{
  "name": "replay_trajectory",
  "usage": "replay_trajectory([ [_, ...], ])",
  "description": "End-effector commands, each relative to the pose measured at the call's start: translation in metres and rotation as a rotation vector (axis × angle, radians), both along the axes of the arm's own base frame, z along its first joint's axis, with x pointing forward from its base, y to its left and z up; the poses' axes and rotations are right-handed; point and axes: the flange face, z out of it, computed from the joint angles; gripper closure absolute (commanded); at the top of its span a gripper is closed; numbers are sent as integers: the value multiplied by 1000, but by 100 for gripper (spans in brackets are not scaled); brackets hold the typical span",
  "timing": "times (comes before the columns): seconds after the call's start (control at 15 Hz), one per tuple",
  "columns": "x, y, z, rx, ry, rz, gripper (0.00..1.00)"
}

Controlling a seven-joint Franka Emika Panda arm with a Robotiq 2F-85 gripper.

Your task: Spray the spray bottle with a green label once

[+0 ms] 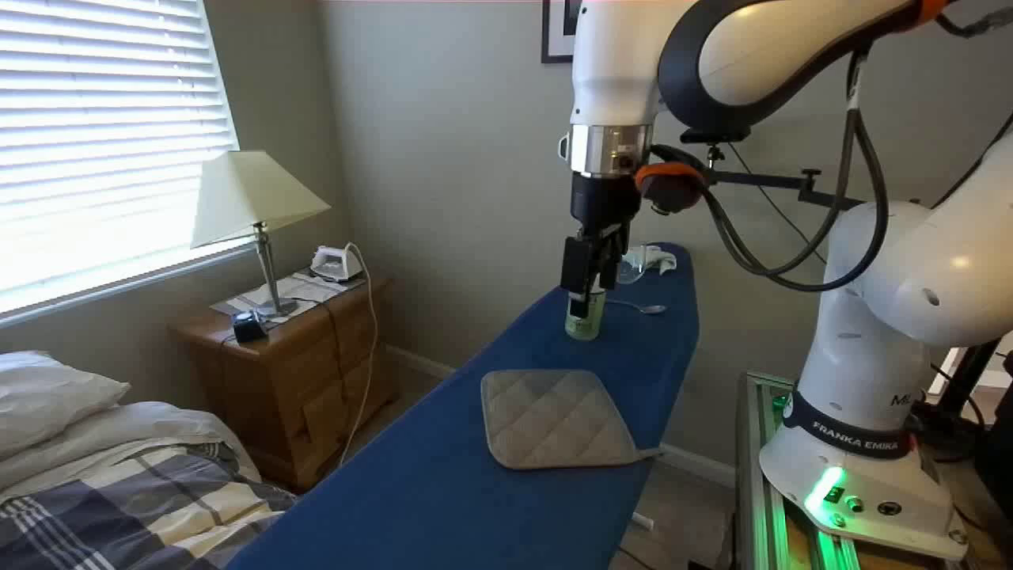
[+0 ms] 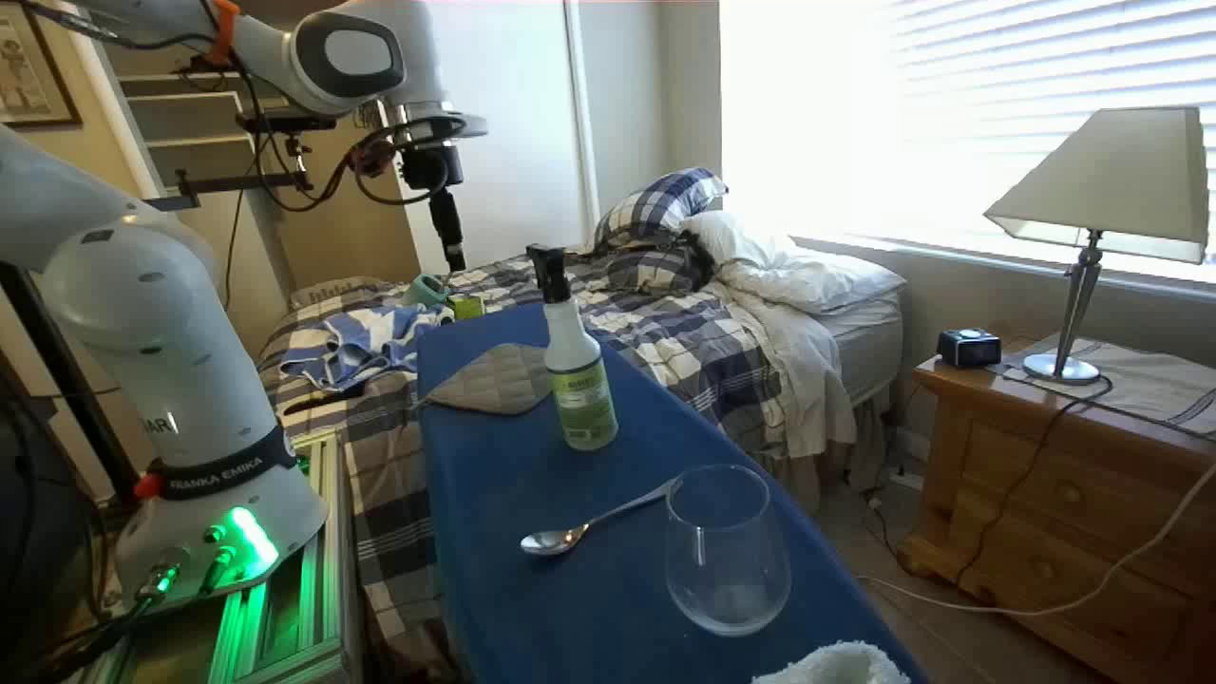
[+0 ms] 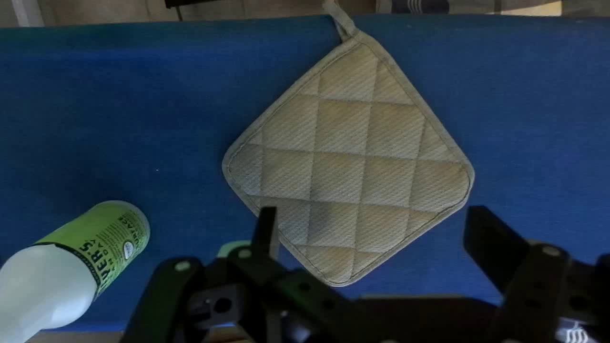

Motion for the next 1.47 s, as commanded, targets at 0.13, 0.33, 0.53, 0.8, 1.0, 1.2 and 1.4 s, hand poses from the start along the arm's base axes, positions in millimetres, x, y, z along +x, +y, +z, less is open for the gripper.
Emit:
replay_trajectory([
  [0.13,0,0,1,0,1,0,0],
  [0.33,0,0,1,0,1,0,0],
  [0.53,0,0,1,0,1,0,0],
  [0.8,42,7,22,-10,-160,-27,0],
  [1.0,82,10,41,-5,-207,-29,0],
  [1.2,122,-8,46,-32,-95,-81,0],
  [1.4,150,-36,50,-43,71,-128,0],
])
